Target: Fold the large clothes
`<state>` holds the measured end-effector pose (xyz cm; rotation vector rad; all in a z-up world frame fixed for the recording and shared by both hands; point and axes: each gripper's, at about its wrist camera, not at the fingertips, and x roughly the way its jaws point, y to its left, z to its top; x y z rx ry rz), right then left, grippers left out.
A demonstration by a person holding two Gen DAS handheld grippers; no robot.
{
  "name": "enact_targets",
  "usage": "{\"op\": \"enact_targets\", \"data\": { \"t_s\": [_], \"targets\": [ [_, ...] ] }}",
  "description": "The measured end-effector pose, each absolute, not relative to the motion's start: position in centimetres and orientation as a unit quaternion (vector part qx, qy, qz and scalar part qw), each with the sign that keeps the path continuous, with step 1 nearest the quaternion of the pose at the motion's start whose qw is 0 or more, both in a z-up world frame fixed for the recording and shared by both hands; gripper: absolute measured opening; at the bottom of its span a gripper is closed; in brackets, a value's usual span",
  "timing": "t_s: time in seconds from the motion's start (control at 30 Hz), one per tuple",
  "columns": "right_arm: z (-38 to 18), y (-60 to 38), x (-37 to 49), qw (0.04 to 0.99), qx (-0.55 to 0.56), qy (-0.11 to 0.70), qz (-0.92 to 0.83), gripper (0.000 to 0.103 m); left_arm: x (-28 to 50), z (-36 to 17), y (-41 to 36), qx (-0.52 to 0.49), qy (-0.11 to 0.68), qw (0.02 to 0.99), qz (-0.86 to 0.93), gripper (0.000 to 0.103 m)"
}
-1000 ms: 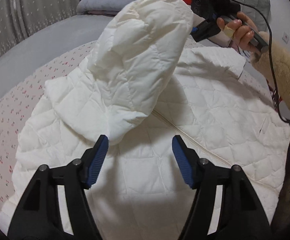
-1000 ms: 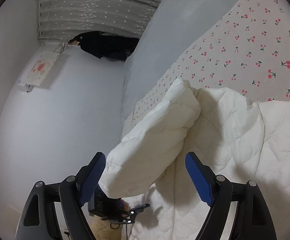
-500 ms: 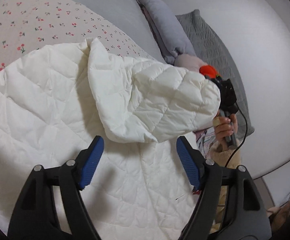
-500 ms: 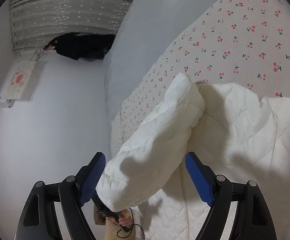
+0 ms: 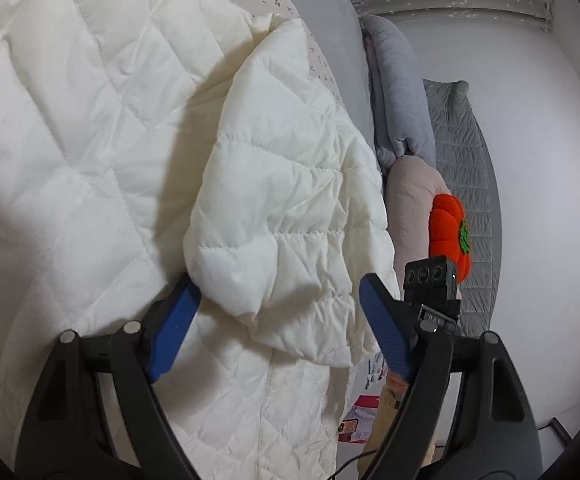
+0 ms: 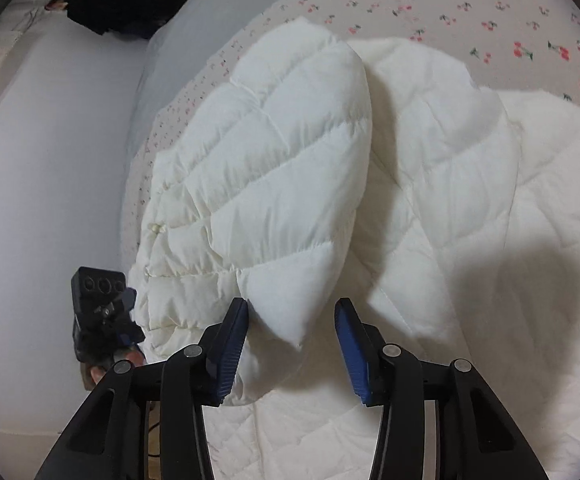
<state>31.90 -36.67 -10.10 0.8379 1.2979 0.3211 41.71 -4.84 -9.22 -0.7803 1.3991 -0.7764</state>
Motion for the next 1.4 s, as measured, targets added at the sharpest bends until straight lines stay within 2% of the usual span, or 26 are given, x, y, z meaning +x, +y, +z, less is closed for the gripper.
{"op": "enact_targets", "data": {
  "t_s": [0.03,0.07,0.1,0.13,0.17,0.27,0.33,0.43,0.5,0.57,0.6,0.7,0.73,0.77,0.8,0.87,0.9,1.07,1.2,1.4],
  "targets": [
    [-10.3,-36.5,32.0,0.708,0.375,0.579,0.148,0.047,41.8,-9.1,-5.4,-0.332,0.607,0.639,-0.336,0.067],
    [-10.3,-36.1,32.1,0.719,0.367,0.570,0.153,0.042,42.0,-8.7,-6.0,-0.312,0.604,0.654,-0.331,0.043],
    [-9.9,-35.6,32.2,0.733,0.353,0.560,0.157,0.037,42.4,-7.8,-6.8,-0.284,0.595,0.676,-0.330,0.030],
    [-9.5,-35.1,32.3,0.748,0.338,0.549,0.159,0.025,42.7,-6.6,-7.6,-0.255,0.577,0.701,-0.333,0.009],
    [-8.9,-34.6,32.4,0.765,0.325,0.533,0.161,0.019,43.1,-5.3,-8.0,-0.239,0.554,0.723,-0.335,0.009],
    [-7.4,-33.3,32.4,0.799,0.314,0.480,0.178,0.016,44.1,-1.1,-8.0,-0.219,0.470,0.776,-0.358,0.008],
    [-7.2,-32.3,32.4,0.804,0.322,0.463,0.189,0.015,44.8,0.2,-7.2,-0.218,0.442,0.794,-0.356,0.008],
    [-8.9,-30.1,32.9,0.791,0.318,0.487,0.188,0.015,46.2,-1.5,-5.6,-0.207,0.470,0.802,-0.307,0.008],
    [-10.9,-28.5,33.0,0.785,0.291,0.522,0.164,0.015,46.6,-4.0,-5.3,-0.157,0.512,0.806,-0.250,0.010],
    [-11.8,-28.1,32.5,0.789,0.287,0.521,0.155,0.012,46.0,-6.3,-4.9,-0.113,0.541,0.806,-0.211,0.022],
    [-11.7,-28.2,32.2,0.790,0.290,0.517,0.155,0.012,45.4,-6.9,-4.5,-0.103,0.540,0.810,-0.204,0.025],
    [-11.3,-29.3,31.3,0.778,0.314,0.523,0.152,0.019,44.3,-5.8,-4.0,-0.074,0.510,0.834,-0.197,0.040],
    [-10.9,-29.5,31.1,0.776,0.314,0.526,0.149,0.024,44.0,-4.8,-4.1,-0.065,0.494,0.845,-0.192,0.048],
    [-10.2,-29.8,30.6,0.779,0.305,0.528,0.143,0.031,43.6,-3.9,-4.2,-0.059,0.476,0.857,-0.190,0.054],
    [-9.5,-30.1,30.0,0.786,0.292,0.528,0.136,0.037,43.3,-2.7,-4.4,-0.053,0.455,0.868,-0.190,0.055],
    [-7.7,-30.3,28.2,0.809,0.255,0.518,0.113,0.062,43.1,-1.0,-5.0,-0.041,0.420,0.885,-0.198,0.059],
    [-6.9,-30.6,27.6,0.821,0.240,0.508,0.102,0.065,43.0,-0.2,-5.5,-0.034,0.406,0.890,-0.202,0.059],
    [-2.5,-30.8,27.5,0.887,0.186,0.421,0.029,0.065,42.9,0.0,-9.1,0.000,0.384,0.889,-0.249,0.059],
    [-2.7,-28.1,29.8,0.922,0.112,0.369,0.008,0.065,41.9,-2.7,-11.7,0.020,0.393,0.868,-0.304,0.059],
    [-7.8,-28.7,33.2,0.906,0.063,0.418,-0.019,0.065,42.3,-7.6,-12.0,0.008,0.436,0.842,-0.318,0.059]
  ]
}}
